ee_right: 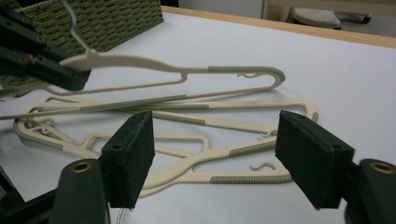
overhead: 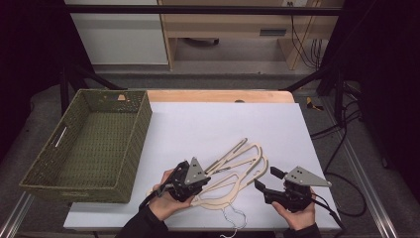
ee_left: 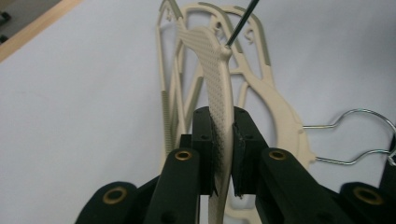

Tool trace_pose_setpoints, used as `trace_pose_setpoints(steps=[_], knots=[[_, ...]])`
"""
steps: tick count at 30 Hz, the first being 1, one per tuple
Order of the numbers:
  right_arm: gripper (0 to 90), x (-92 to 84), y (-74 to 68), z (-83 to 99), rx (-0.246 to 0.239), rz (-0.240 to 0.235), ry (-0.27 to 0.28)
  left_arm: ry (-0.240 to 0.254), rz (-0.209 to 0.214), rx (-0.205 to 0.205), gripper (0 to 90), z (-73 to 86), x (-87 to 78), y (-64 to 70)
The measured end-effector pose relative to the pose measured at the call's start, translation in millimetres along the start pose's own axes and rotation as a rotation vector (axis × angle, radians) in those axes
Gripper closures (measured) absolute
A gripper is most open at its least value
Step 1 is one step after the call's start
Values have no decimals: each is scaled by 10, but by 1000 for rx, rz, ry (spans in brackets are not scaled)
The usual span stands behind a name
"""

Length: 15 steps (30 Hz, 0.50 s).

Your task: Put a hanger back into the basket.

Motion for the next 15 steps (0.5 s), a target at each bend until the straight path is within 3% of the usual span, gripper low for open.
trace_pose_setpoints(steps=[6,10,15], knots=[[233,58,30,69,21,-18,-26,31,-71,-42,854,23,-130,-191],[208,76,37,80,27,-13,-27,64,-73,-72,861,55,-220,-309],[183,56,58,78,17,-14,-20,126,-75,-87,861,31,-381,-344]])
Point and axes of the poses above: each handheld gripper's, and its own axes: x roughly forward along the jaws, z roughly out of its underside, y roughly to its right, the point moved 7 cm from there along x, roughly forward along the jaws, and after that the axes turned 15 degrees about z, right-handed, at the moved point
